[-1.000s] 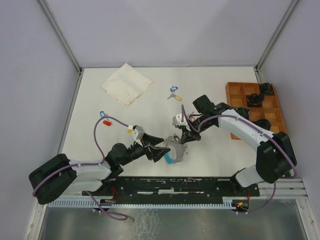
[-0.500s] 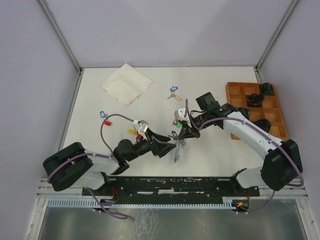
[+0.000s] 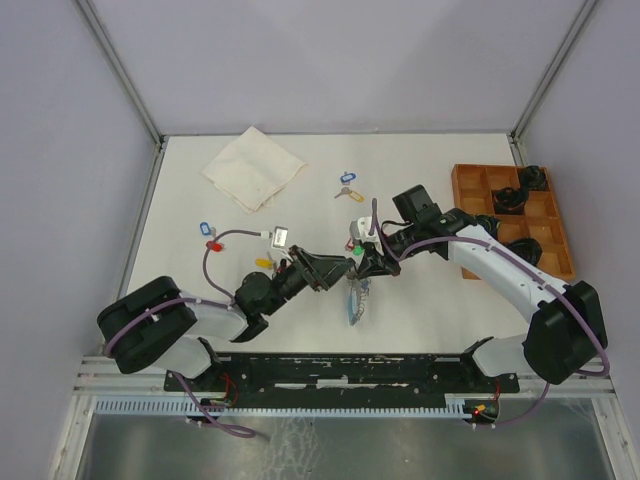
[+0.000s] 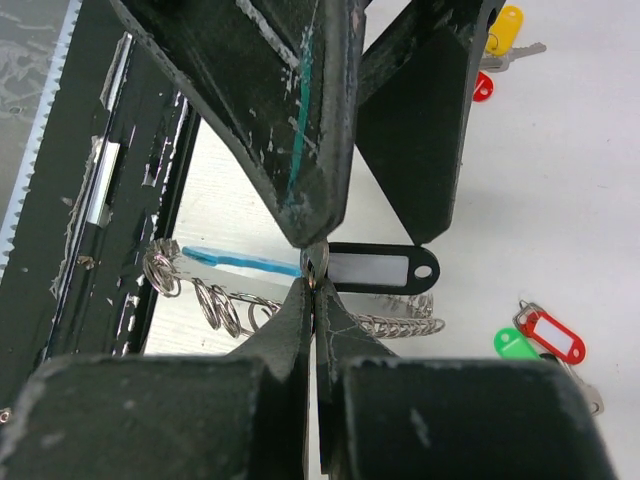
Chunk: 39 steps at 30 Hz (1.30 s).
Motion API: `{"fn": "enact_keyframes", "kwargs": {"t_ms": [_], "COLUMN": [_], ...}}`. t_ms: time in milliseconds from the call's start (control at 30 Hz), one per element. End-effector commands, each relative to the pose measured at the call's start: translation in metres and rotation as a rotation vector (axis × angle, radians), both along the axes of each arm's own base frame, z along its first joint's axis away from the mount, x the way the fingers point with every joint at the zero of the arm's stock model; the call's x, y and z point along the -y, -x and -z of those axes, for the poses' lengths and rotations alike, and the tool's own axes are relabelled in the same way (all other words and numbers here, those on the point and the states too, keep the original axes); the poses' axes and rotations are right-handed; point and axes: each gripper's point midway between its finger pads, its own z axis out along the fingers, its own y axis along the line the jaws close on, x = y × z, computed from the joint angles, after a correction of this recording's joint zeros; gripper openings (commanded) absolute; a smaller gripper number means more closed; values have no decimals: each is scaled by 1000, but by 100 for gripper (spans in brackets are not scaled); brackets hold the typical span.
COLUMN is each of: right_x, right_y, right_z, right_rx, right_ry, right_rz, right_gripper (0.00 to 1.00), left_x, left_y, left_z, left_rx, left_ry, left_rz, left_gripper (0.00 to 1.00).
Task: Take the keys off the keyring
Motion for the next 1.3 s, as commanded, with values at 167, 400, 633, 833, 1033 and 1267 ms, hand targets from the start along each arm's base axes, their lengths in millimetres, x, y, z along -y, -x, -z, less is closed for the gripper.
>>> {"fn": "enact_keyframes", "kwargs": {"t_ms": [167, 400, 633, 833, 1033, 1267], "right_x": [-5, -5, -6, -7, -8, -9], "right_y": [-3, -5, -2, -3, -4, -6], "right_z": [-20, -18, -14, -12, -8, -9], "right_rx": [59, 67, 87, 101, 98, 93], "right_ry": [-52, -45, -29, -14, -1, -2], "right_rz": [11, 18, 3, 7, 17, 34], "right_gripper": [1, 1, 1, 1, 1, 1], "left_x": [9, 7, 17, 20, 23, 20], "left_y": [-13, -15, -14, -18, -17, -16], "left_z": [5, 23, 19, 16, 9, 13], "left_rx": [-131, -186, -211, -225, -210, -199], "left_ry": [3, -81, -22, 15, 34, 26], "left_rz": [-67, -97, -62, -66, -51, -62], "left_gripper": [73, 74, 72, 51, 33, 6]}}
